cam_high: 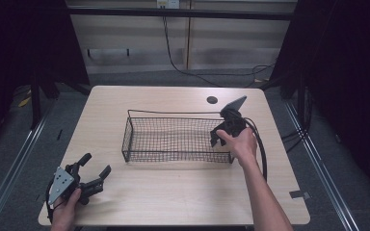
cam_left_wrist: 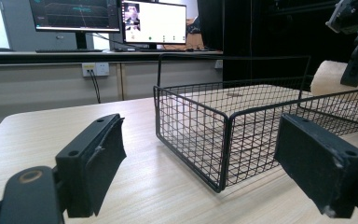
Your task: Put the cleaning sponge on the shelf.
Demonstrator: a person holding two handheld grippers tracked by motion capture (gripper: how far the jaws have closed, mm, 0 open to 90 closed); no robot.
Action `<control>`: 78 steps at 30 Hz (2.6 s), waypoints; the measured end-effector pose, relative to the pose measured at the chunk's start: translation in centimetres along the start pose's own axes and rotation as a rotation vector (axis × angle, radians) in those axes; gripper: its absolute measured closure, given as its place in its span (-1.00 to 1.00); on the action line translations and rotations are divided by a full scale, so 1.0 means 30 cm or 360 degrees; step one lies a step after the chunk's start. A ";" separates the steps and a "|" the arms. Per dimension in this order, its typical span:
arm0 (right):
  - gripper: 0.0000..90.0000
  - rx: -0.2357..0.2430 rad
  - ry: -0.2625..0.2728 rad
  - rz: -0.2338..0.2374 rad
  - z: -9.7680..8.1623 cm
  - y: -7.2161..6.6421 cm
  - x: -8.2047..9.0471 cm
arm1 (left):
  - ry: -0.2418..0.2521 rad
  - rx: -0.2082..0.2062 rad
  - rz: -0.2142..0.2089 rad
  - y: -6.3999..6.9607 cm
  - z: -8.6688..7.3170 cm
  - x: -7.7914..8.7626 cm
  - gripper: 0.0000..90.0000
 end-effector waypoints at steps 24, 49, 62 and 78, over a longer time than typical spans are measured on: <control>-0.36 -0.0041 -0.0046 -0.0085 0.003 -0.019 -0.078 | 0.0005 0.0005 0.0001 0.000 0.001 -0.001 -0.65; -0.42 0.0004 -0.0114 -0.0140 -0.005 -0.033 -0.117 | 0.0000 -0.0001 0.0000 0.000 0.000 0.000 -0.65; -0.54 0.0019 -0.0107 -0.0125 -0.006 -0.035 -0.107 | 0.0000 -0.0001 0.0000 0.000 0.000 0.000 -0.65; -0.63 0.0034 -0.0076 -0.0075 -0.007 -0.041 -0.087 | 0.0000 -0.0001 0.0000 0.000 0.000 0.000 -0.65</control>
Point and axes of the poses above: each handheld gripper's, and its own axes: x roughly backward along the jaws, z roughly out of its top, y roughly to its right, the point moved 10 cm from there along -x, roughly forward along the jaws, and after that the axes turned 11 degrees about -z, right-handed, at the moved point
